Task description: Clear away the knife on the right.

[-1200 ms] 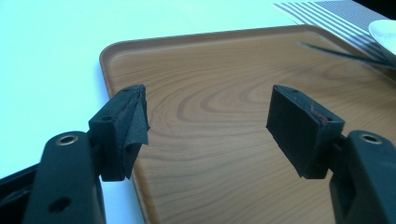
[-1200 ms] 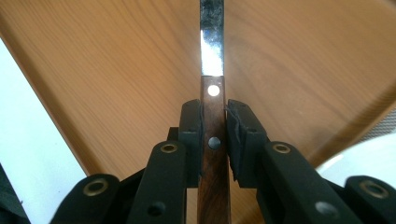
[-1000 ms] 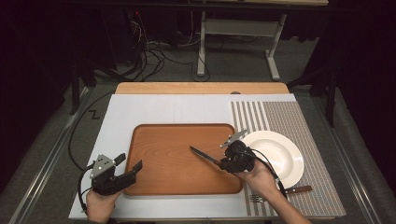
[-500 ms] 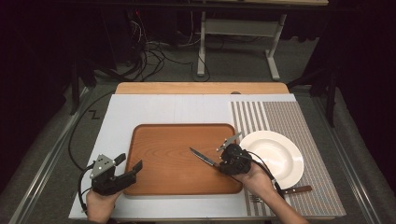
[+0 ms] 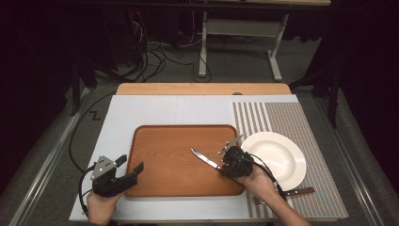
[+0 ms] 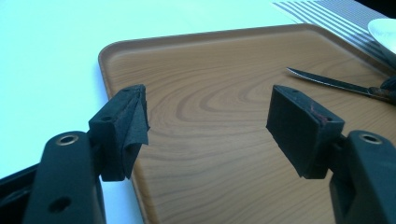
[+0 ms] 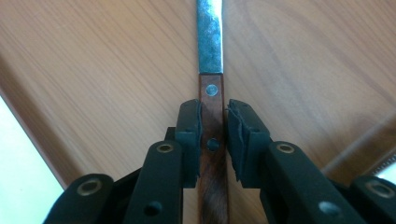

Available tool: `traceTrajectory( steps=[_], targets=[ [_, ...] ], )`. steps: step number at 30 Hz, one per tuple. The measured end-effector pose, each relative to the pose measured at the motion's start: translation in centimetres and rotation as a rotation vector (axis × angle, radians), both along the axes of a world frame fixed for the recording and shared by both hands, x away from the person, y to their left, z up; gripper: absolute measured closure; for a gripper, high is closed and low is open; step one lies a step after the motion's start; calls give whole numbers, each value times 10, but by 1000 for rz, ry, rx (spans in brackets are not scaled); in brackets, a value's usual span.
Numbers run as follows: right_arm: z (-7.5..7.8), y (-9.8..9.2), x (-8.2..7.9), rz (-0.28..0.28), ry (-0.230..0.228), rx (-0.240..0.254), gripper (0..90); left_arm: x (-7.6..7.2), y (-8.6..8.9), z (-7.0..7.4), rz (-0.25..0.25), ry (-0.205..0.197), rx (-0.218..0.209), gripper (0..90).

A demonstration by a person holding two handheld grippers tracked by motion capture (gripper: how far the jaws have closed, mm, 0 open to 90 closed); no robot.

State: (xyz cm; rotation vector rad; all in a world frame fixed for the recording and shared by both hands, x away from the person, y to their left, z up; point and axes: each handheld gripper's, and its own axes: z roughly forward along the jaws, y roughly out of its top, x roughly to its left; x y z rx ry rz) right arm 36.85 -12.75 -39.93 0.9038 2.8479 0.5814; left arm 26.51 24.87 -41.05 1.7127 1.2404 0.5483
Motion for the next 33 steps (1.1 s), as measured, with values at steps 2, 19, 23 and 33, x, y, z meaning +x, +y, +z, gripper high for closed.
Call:
traceTrajectory(
  steps=[2, 19, 23, 33],
  targets=[
    [0, -1, 1, -6, -3, -3, 740, 0, 0, 0, 0, 0, 0, 302],
    [0, -11, 7, -70, -32, -31, 700, 0, 0, 0, 0, 0, 1, 302],
    [0, -14, 10, -93, -31, -33, 690, 0, 0, 0, 0, 1, 0, 302],
    [0, -14, 10, -102, -35, -39, 687, 0, 0, 0, -1, 1, 0, 302]
  ],
)
